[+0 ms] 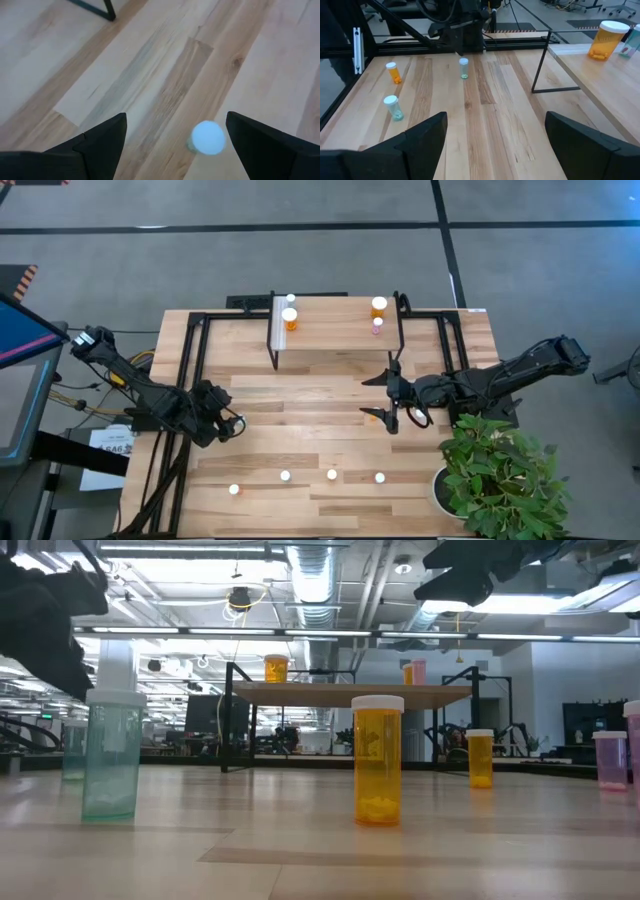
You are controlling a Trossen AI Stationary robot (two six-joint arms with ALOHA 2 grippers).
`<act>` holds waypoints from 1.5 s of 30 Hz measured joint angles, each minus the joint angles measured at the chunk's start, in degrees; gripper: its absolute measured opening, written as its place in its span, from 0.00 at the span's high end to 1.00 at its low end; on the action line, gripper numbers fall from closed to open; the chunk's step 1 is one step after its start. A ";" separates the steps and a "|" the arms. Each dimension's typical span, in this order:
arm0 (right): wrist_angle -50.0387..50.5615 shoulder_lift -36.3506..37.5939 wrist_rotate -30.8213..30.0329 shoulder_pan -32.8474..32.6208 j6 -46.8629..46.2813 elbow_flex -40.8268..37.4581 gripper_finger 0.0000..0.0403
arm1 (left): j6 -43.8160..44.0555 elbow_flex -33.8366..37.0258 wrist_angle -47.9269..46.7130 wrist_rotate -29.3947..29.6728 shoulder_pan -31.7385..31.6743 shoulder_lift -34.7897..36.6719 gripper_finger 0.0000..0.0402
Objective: Pick and place medicine bottles onto shelf by color
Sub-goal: Put the top blue pill bottle on the shelf
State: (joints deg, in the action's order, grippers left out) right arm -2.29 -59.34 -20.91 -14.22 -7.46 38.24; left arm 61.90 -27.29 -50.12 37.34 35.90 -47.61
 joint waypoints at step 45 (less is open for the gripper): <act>0.09 -0.01 0.02 -0.04 -1.09 0.00 0.11 | -1.18 4.32 12.37 -6.12 0.00 -12.00 0.37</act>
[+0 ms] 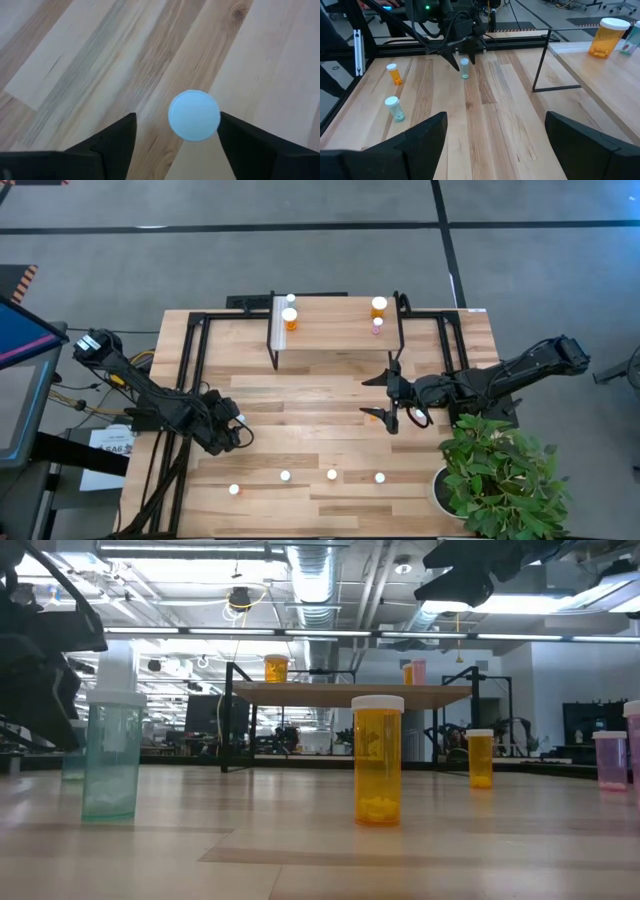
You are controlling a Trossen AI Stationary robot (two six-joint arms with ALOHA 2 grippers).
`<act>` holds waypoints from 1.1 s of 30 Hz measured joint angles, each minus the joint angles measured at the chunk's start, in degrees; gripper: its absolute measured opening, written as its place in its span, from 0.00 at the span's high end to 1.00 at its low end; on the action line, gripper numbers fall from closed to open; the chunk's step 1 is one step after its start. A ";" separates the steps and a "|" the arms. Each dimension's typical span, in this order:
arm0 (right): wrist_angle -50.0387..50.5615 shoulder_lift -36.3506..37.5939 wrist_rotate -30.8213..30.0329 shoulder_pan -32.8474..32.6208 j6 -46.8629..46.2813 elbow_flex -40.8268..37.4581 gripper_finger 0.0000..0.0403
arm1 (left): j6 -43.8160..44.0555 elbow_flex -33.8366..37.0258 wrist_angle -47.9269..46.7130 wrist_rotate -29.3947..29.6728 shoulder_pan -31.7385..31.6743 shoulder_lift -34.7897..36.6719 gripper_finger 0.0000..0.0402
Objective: Pick and place medicine bottles onto shelf by color
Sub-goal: Put the top blue pill bottle on the shelf
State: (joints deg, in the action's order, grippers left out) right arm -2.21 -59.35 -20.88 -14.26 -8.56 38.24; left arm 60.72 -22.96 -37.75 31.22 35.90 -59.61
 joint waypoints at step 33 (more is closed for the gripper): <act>-0.04 0.00 0.00 0.04 -0.04 0.00 0.11 | -30.08 -25.14 -5.56 3.87 -19.33 6.85 0.74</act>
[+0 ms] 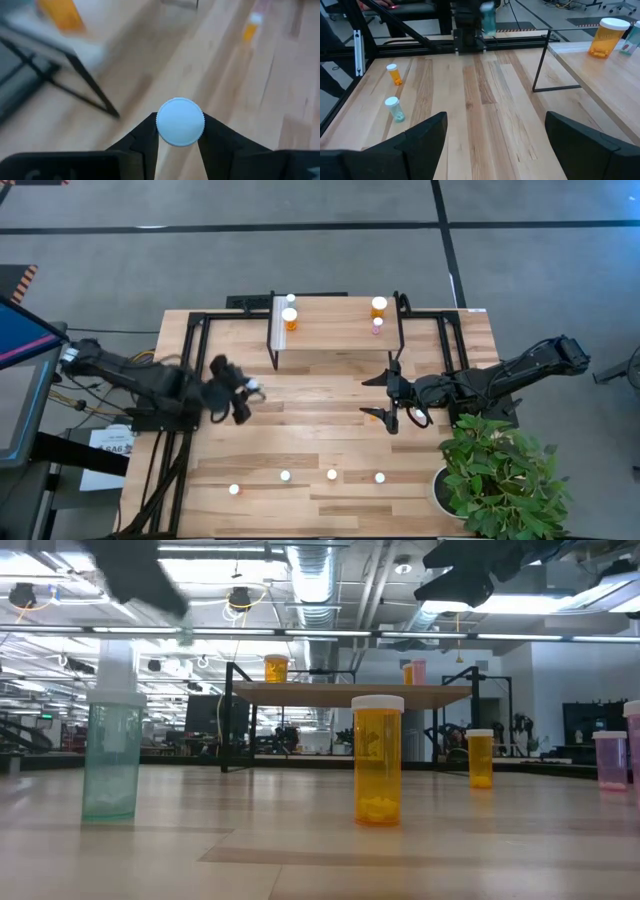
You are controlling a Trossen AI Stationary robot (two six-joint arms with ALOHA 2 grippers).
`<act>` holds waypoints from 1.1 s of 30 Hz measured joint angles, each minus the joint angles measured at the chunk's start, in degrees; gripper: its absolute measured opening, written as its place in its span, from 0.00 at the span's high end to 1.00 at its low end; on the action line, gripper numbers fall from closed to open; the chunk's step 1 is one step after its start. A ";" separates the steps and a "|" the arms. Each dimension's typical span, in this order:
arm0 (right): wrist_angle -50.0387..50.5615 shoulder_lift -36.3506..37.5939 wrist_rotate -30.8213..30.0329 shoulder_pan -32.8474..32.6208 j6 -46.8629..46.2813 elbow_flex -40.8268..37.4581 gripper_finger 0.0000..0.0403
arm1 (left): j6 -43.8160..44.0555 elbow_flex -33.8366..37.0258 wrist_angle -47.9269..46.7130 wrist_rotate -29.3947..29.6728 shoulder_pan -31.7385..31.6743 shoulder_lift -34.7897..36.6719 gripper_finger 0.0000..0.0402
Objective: Pick and place medicine bottles onto shelf by color
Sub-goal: Put the top blue pill bottle on the shelf
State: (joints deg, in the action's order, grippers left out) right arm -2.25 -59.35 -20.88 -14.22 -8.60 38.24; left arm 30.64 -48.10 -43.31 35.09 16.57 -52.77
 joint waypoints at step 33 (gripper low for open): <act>2.58 0.00 0.00 -1.58 -0.99 -0.04 0.11 | -31.71 -23.82 6.83 -31.29 -43.86 -30.80 0.74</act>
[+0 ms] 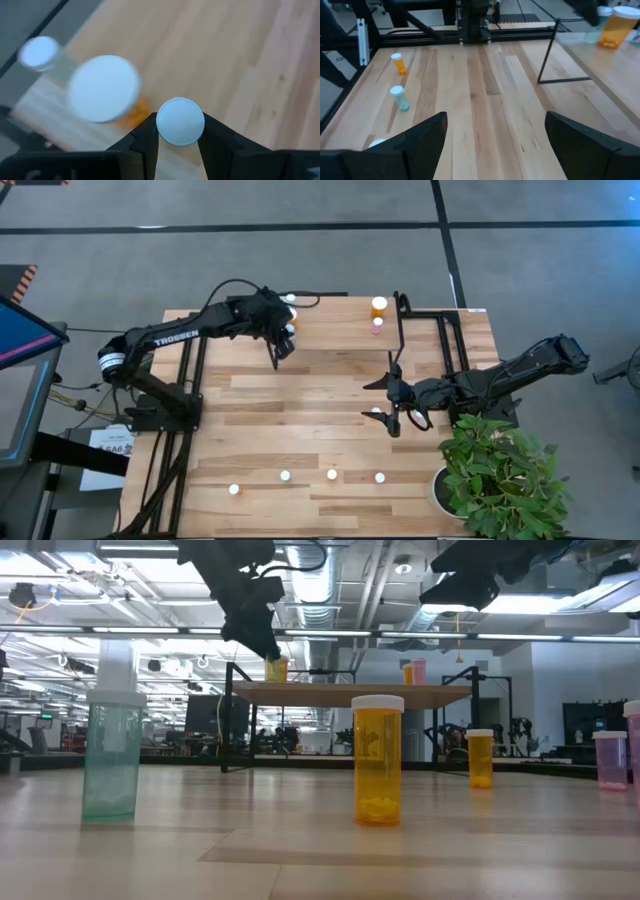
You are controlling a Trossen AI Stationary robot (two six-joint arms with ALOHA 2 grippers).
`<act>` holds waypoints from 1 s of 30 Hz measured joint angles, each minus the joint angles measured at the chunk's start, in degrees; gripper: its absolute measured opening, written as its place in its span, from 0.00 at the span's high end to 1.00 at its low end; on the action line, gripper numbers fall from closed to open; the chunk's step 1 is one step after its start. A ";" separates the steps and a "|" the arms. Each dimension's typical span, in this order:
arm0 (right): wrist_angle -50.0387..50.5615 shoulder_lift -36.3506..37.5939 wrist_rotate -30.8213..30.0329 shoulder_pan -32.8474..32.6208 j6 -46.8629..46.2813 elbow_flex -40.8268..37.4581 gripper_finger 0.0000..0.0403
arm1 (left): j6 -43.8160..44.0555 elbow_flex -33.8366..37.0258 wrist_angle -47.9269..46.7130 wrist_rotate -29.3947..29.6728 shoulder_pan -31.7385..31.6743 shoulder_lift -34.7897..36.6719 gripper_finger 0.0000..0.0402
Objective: Pick and place medicine bottles onto shelf by color
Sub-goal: Put the top blue pill bottle on the shelf, then put the bottom left small orange pill bottle on the shelf
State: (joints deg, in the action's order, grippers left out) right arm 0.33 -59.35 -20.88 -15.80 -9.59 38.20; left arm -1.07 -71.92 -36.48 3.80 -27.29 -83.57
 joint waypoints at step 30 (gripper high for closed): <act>0.03 0.02 0.00 -0.67 0.02 0.00 0.11 | 0.87 -1.47 -4.88 -0.48 -1.05 2.61 0.58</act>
State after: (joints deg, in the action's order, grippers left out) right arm 0.36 -59.34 -20.88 -16.47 -9.56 38.20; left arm -0.20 -73.39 -41.35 3.32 -28.34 -80.96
